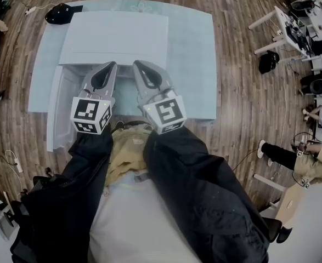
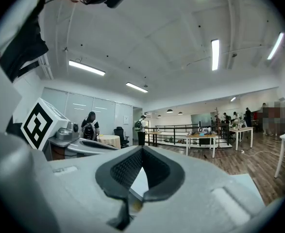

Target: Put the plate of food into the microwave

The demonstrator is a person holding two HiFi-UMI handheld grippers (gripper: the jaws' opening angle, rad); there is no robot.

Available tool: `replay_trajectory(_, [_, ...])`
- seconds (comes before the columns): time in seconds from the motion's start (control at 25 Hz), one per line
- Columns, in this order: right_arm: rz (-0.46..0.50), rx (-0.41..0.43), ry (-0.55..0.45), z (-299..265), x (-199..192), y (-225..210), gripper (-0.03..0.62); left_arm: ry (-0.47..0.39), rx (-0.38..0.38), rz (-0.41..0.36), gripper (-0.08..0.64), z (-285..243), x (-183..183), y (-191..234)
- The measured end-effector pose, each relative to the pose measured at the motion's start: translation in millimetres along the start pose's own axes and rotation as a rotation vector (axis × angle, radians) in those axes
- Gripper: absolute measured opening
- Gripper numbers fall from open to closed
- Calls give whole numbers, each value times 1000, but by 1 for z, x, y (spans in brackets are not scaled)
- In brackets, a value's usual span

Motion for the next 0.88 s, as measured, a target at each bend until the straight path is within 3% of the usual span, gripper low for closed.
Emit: replay_trajectory(0.88, [35, 5, 7, -1, 1, 20, -5, 14, 3, 5, -7, 14, -10, 5])
Point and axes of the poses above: the fingertips, and each gripper's own axes: z backward along the fingers, y to its left, x out of its top, the point moved 2 cm from there along z, backward along the fingers
